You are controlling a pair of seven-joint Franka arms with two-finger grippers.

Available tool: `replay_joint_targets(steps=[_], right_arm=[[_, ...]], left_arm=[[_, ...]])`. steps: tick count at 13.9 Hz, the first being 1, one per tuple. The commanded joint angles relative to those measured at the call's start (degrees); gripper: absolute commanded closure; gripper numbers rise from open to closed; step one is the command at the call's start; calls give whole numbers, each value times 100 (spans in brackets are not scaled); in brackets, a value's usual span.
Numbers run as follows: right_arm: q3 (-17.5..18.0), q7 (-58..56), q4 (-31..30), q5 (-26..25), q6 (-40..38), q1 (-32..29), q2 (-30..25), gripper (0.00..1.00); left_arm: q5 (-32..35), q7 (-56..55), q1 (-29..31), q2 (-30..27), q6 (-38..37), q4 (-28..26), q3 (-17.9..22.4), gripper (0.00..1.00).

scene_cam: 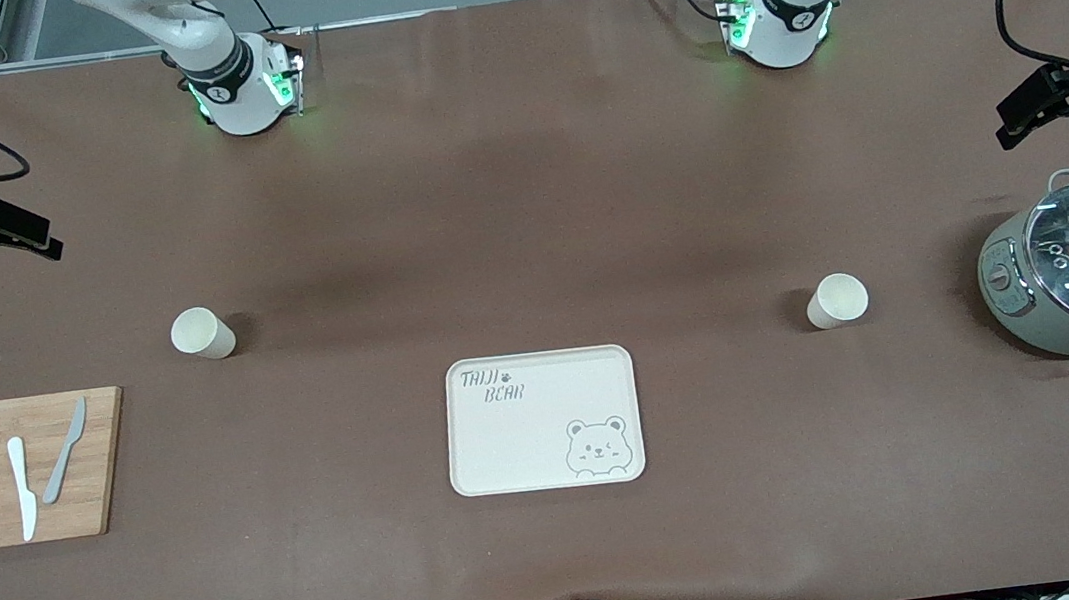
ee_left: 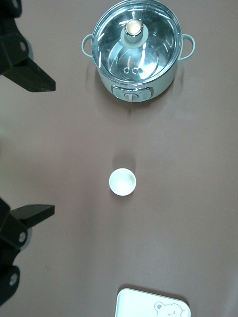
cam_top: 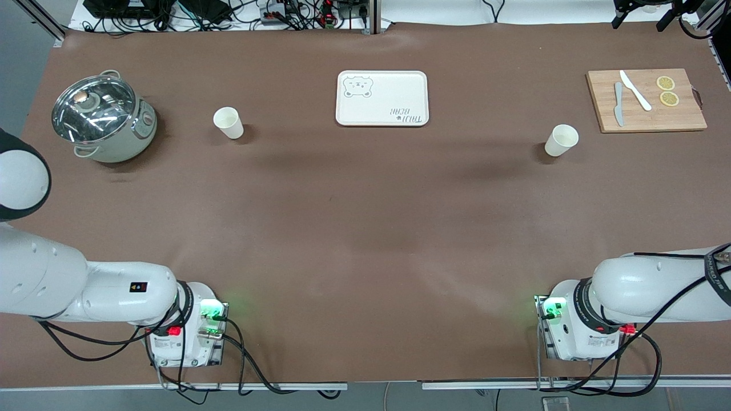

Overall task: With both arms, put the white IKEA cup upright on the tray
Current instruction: 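Move both grippers out from rest toward the two white cups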

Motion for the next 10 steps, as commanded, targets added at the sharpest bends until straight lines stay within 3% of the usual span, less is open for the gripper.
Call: replay_joint_targets(steps=[1, 6, 8, 10], right_arm=[[37, -80, 9, 79, 3, -68, -151, 0], [20, -71, 203, 79, 11, -121, -99, 0], [19, -62, 353, 97, 29, -121, 286, 0], [19, -45, 371, 97, 82, -95, 332, 0]], left_arm=[[31, -21, 7, -14, 21, 16, -31, 0], [40, -12, 7, 171, 65, 7, -31, 0], [40, -83, 34, 345, 74, -63, -14, 0], [49, -117, 8, 461, 379, -325, -13, 0]])
